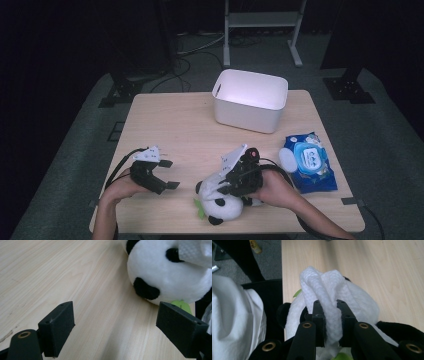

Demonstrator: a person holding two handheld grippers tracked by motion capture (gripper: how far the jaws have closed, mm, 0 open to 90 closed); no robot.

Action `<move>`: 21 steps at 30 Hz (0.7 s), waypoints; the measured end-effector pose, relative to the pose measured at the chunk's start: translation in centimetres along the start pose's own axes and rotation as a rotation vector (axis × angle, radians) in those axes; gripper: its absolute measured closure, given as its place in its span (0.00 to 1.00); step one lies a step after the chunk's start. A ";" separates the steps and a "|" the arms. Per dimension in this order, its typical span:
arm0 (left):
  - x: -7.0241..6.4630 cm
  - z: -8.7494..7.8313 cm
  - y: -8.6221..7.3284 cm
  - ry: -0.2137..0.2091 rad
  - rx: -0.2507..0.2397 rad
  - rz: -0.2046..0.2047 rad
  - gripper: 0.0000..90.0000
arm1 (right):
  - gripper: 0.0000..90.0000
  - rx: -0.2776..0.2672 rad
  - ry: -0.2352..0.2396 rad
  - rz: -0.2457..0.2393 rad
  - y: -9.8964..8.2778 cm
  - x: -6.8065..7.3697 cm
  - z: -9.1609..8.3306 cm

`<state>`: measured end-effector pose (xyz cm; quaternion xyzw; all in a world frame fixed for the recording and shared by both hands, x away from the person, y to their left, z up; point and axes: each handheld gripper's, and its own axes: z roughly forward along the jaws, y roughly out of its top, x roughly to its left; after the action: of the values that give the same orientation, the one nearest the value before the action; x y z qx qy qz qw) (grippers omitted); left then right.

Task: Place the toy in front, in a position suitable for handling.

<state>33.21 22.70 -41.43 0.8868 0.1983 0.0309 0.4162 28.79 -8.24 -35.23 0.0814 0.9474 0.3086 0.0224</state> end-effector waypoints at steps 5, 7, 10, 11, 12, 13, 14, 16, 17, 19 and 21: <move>-0.3 0.6 0.3 -0.019 0.007 0.011 0.15 | 0.87 -0.063 -0.016 0.017 0.5 -0.5 -0.8; -0.4 0.8 0.5 -0.023 0.012 0.018 0.15 | 0.87 -0.077 -0.035 0.017 0.9 -0.7 -1.4; -0.7 1.1 0.7 -0.032 0.017 0.027 0.15 | 0.87 -0.098 -0.060 0.018 1.0 -1.0 -2.4; -0.7 1.1 0.7 -0.034 0.017 0.029 0.15 | 0.87 -0.101 -0.074 0.022 0.9 -1.2 -2.9; -0.8 1.1 0.8 -0.036 0.015 0.029 0.15 | 0.87 -0.103 -0.083 0.028 0.9 -1.3 -3.3; -0.8 1.2 0.8 -0.037 0.016 0.032 0.15 | 0.87 -0.104 -0.095 0.032 0.7 -1.5 -3.7; -0.8 1.2 0.9 -0.038 0.018 0.036 0.15 | 0.87 -0.100 -0.110 0.039 0.5 -1.7 -4.0; -0.9 1.3 0.9 -0.043 0.016 0.040 0.15 | 0.87 -0.094 -0.123 0.060 -0.1 -2.2 -4.6; -1.0 1.4 1.0 -0.046 0.014 0.040 0.15 | 0.87 -0.091 -0.132 0.076 -0.6 -2.4 -4.9; -1.0 1.5 1.1 -0.054 0.016 0.042 0.15 | 0.87 -0.082 -0.147 0.114 -1.8 -3.1 -5.4; -1.2 1.8 1.2 -0.072 0.009 0.044 0.15 | 0.87 -0.072 -0.152 0.140 -2.8 -3.5 -5.5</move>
<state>32.94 20.26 -41.62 0.8933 0.1638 0.0074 0.4185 31.36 -14.28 -32.46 0.1698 0.9232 0.3364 0.0753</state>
